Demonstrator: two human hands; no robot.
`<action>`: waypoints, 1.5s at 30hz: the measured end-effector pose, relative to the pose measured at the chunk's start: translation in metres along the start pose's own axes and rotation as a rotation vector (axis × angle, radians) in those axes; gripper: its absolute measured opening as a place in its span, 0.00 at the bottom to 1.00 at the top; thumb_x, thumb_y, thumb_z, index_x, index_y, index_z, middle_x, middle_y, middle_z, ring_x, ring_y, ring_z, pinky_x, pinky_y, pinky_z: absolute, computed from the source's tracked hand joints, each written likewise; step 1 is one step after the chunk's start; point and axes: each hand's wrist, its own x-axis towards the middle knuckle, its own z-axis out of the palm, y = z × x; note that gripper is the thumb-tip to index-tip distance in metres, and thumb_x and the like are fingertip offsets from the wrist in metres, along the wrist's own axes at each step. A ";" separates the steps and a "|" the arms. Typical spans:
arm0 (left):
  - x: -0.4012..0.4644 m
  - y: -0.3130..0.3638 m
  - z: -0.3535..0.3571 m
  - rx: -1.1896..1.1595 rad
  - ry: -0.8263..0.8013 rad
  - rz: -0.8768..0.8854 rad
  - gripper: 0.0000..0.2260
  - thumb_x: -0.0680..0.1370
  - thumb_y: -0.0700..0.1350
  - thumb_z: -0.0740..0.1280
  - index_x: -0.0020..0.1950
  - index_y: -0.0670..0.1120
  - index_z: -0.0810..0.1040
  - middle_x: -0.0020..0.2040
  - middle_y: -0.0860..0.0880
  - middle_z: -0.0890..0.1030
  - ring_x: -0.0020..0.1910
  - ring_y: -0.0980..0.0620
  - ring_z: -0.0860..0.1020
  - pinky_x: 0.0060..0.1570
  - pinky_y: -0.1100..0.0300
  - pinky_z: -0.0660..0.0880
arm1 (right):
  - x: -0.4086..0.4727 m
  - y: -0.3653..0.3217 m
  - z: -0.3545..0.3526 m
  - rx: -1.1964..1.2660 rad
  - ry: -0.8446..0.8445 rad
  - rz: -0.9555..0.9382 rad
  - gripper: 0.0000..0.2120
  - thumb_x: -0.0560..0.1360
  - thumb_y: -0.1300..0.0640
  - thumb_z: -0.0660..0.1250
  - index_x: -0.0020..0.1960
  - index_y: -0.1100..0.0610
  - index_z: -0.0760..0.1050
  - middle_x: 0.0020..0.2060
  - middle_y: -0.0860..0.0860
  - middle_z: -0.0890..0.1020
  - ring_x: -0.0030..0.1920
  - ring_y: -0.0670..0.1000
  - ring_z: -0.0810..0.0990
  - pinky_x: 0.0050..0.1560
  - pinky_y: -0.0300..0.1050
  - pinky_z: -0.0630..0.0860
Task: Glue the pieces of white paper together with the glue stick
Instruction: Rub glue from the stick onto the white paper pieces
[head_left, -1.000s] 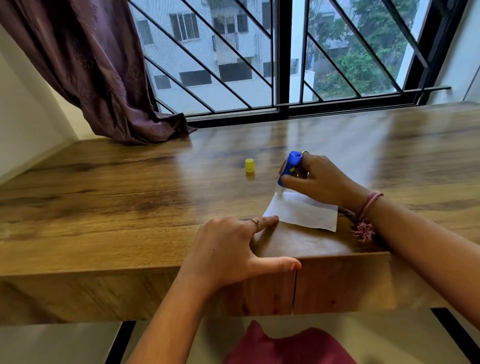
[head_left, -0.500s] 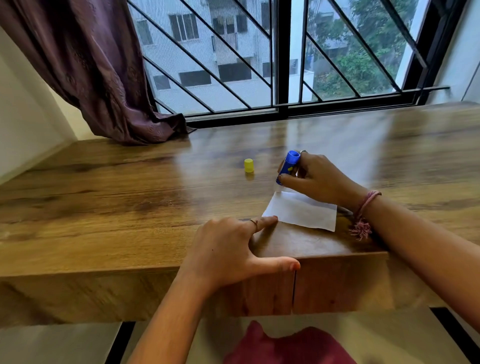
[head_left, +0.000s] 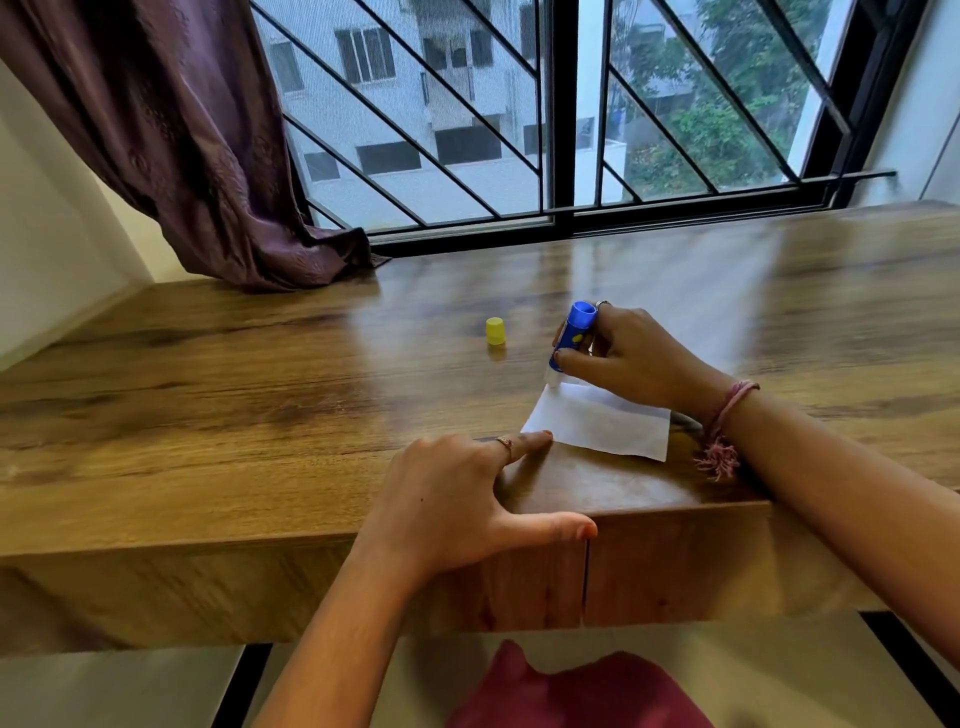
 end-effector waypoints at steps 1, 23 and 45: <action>0.000 0.000 0.000 0.002 -0.006 0.001 0.39 0.61 0.82 0.51 0.64 0.64 0.73 0.20 0.57 0.61 0.22 0.65 0.63 0.23 0.67 0.54 | 0.000 0.000 0.000 0.007 -0.003 0.002 0.06 0.71 0.55 0.70 0.42 0.56 0.75 0.30 0.44 0.72 0.27 0.43 0.68 0.31 0.28 0.66; 0.003 -0.006 0.004 -0.017 -0.059 0.008 0.41 0.59 0.83 0.50 0.67 0.66 0.68 0.26 0.56 0.72 0.28 0.61 0.70 0.27 0.63 0.62 | -0.018 -0.008 -0.028 0.612 0.022 0.265 0.07 0.77 0.57 0.64 0.50 0.61 0.74 0.36 0.55 0.81 0.35 0.55 0.84 0.38 0.50 0.81; 0.036 -0.015 0.017 -0.044 -0.071 -0.206 0.25 0.70 0.74 0.56 0.57 0.60 0.74 0.35 0.55 0.74 0.41 0.51 0.78 0.40 0.55 0.75 | -0.068 -0.040 -0.016 0.909 0.077 0.360 0.09 0.78 0.58 0.62 0.45 0.53 0.80 0.43 0.58 0.83 0.47 0.56 0.85 0.49 0.50 0.80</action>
